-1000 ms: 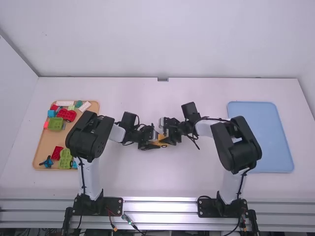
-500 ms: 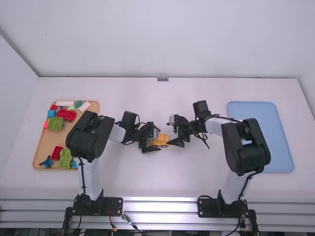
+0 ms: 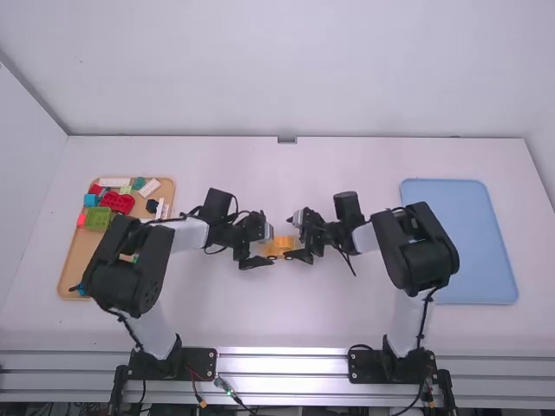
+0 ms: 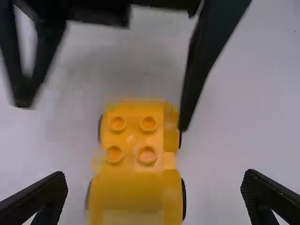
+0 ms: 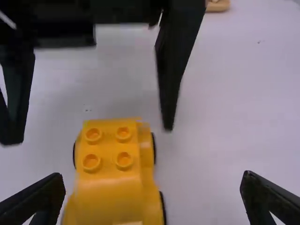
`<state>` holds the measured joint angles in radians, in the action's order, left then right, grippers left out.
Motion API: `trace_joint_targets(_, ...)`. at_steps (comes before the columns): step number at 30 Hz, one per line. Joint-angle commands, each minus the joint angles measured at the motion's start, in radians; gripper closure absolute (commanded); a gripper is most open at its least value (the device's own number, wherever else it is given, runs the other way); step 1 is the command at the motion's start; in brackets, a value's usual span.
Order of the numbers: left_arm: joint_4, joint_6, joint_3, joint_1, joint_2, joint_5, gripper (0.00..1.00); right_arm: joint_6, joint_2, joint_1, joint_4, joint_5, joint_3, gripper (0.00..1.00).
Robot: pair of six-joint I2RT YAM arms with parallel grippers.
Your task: Assemble lego blocks to make yellow taxi
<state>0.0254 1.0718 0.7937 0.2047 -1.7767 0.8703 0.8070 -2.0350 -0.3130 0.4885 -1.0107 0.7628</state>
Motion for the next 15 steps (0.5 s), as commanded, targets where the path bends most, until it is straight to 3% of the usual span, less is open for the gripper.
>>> trace_joint_targets(1,0.029,0.029,0.0,-0.058,0.065,0.013,0.01,-0.051,-0.015,-0.021,-0.013,-0.013,0.01,0.01)
trace_joint_targets(9,0.043,0.026,0.0,-0.228,0.118,0.148,0.01,-0.043,-0.015,-0.069,-0.038,0.086,0.016,0.01)
trace_joint_targets(15,0.042,0.026,0.0,-0.278,0.118,0.192,0.01,-0.058,-0.04,-0.124,-0.01,0.201,0.017,0.02)
